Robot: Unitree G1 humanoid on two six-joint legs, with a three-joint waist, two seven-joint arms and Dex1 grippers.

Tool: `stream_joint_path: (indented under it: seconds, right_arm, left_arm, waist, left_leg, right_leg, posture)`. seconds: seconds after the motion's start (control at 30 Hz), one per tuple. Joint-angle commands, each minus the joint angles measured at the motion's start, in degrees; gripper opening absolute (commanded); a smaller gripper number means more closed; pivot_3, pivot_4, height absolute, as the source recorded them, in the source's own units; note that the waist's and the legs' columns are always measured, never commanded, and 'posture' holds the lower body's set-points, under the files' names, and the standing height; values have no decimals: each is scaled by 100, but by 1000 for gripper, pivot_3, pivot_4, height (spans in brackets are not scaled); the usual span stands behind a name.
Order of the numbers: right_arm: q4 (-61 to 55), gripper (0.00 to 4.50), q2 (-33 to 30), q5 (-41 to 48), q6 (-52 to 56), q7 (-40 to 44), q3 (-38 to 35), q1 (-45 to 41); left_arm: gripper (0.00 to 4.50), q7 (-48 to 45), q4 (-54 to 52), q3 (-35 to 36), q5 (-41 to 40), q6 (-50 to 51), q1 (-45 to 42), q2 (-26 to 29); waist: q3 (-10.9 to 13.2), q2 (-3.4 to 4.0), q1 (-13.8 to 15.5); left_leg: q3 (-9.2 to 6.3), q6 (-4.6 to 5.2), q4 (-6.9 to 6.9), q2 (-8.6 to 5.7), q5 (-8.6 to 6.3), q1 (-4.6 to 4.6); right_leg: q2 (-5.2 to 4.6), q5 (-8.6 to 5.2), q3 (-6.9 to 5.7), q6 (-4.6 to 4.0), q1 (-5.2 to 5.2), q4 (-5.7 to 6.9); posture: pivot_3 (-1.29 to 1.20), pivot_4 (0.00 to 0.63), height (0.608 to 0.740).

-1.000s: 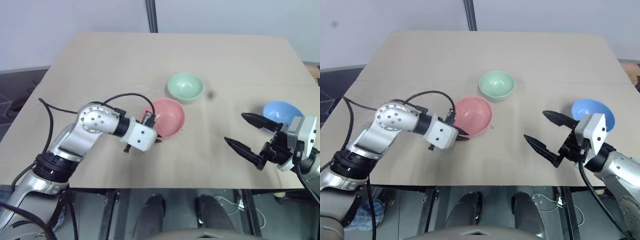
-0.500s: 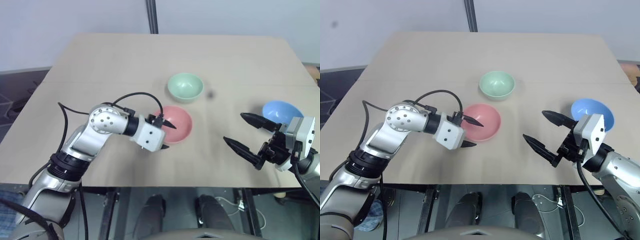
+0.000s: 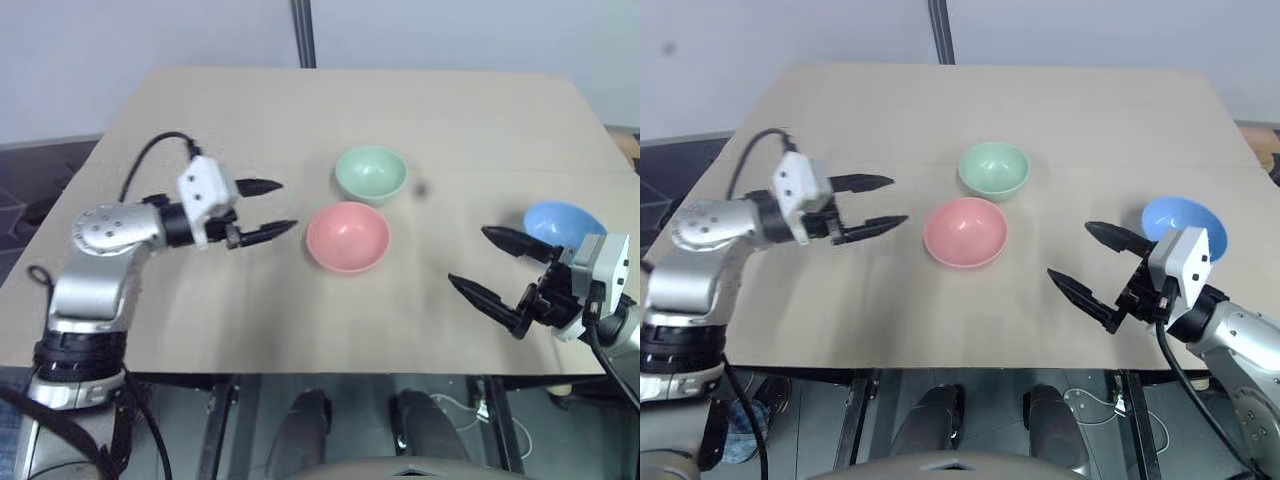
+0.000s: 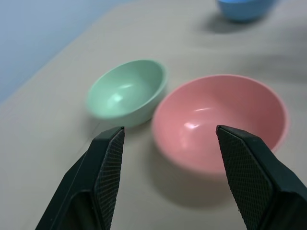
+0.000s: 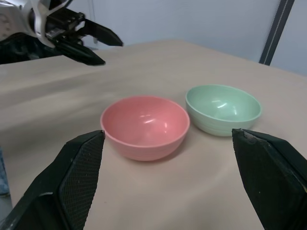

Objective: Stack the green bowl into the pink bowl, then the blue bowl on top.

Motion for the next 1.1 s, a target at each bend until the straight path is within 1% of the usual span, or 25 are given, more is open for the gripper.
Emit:
stream_joint_path:
  seconds: [0.03,0.13,0.3,0.37,0.47,0.53,0.67,0.8,0.97,1.1]
  right_arm:
    - [121,4449,-88,-24,-87,148,-40,-174]
    - [360,4449,-205,-156,-77,267,1,-326]
    - [874,4449,-442,-697,-95,355,310,-670]
    - [1144,4449,-535,-877,-47,408,524,-1061]
    - [1741,4449,-782,-1414,472,340,1237,-2124]
    - [2153,4449,-778,-1831,528,373,1720,-2783]
    - [3076,4449,-405,-2658,535,322,2612,-4013]
    - [4053,4449,-201,-3493,494,759,3587,-5039]
    - [5341,4449,364,-4479,-184,716,4244,-6045]
    - [6161,4449,829,-5041,-752,671,4487,-6665]
  left_arm:
    - [3216,185,-467,817,-494,410,479,177]
    - [3216,126,-621,1293,-714,577,1060,303]
    - [3216,165,-685,1769,-802,511,1644,324]
    - [3216,175,-759,1843,-943,583,1761,304]
    - [3216,126,-829,1903,-1104,635,1935,259]
    - [3216,82,-854,1868,-1100,579,2054,259]
    - [3216,73,-970,1761,-1128,536,2164,221]
    - [3216,107,-1043,1794,-1169,568,2229,226]
    - [3216,101,-1198,1877,-1259,601,2450,227]
    - [3216,149,-1240,1865,-1309,616,2465,262]
  waist:
    - [0,0,0]
    - [1,0,6]
    - [0,-1,36]
    - [2,0,23]
    - [4,3,-21]
    - [5,3,-28]
    - [8,4,-10]
    - [11,3,10]
    - [15,5,-15]
    - [20,5,-21]
  left_leg:
    - [-1,0,-1,0,0,1]
    - [1,0,-1,0,0,1]
    - [2,0,-1,-1,0,3]
    - [4,0,0,0,0,3]
    - [9,0,-1,1,0,6]
    - [22,0,-2,5,0,11]
    - [18,-1,-12,6,0,5]
    - [17,-1,-14,-2,0,-14]
    - [19,-1,-22,-2,0,-16]
    - [24,-2,-37,0,0,-17]
  right_leg:
    - [0,0,0,0,1,1]
    - [-2,0,1,-1,1,0]
    - [-4,-1,0,-1,1,-1]
    - [-4,-1,1,-2,1,-2]
    - [-4,-1,4,-2,1,-2]
    - [-2,-1,14,-2,-3,-3]
    - [0,-1,12,-5,-12,-4]
    - [-12,1,10,-4,-26,-10]
    - [-14,1,9,-4,-31,-17]
    - [-12,1,14,-6,-50,-5]
  posture:
    - [0,150,740]
    - [0,150,740]
    - [0,150,740]
    - [0,150,740]
    - [0,150,740]
    - [0,150,740]
    - [0,150,740]
    - [0,150,740]
    - [0,150,740]
    - [0,150,740]
